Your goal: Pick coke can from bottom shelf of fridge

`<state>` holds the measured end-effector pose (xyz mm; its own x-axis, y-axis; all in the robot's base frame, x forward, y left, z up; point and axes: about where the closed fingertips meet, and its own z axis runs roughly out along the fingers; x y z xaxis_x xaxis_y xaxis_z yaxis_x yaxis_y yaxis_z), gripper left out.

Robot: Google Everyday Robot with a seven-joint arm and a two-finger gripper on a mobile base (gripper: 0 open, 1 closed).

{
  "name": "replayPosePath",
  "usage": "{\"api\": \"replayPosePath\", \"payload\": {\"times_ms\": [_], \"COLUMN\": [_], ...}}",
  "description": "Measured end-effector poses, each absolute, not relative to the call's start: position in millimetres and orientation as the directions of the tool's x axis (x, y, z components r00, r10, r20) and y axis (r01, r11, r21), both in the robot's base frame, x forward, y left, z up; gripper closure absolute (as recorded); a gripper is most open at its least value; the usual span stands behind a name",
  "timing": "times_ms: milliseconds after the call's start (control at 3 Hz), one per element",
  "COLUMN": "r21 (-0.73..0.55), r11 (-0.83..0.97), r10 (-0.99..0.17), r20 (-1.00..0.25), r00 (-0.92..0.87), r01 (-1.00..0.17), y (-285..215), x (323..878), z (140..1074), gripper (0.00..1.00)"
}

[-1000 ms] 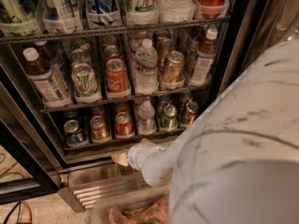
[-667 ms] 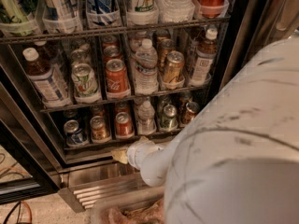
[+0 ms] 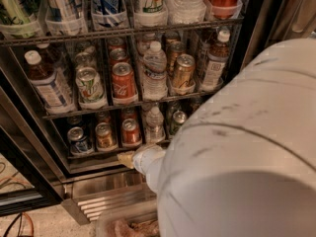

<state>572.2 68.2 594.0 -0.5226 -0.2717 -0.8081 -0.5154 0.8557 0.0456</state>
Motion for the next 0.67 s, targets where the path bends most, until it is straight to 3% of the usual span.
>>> {"api": "replayPosePath", "payload": {"times_ms": [667], "r21": [0.037], "r11": [0.850], "r10": [-0.277], "r20": [-0.818], "r00": [-0.505], "r01": [-0.525], "y": [77.4], "x": [602.2], "z": [588.4], "gripper": [0.23]}}
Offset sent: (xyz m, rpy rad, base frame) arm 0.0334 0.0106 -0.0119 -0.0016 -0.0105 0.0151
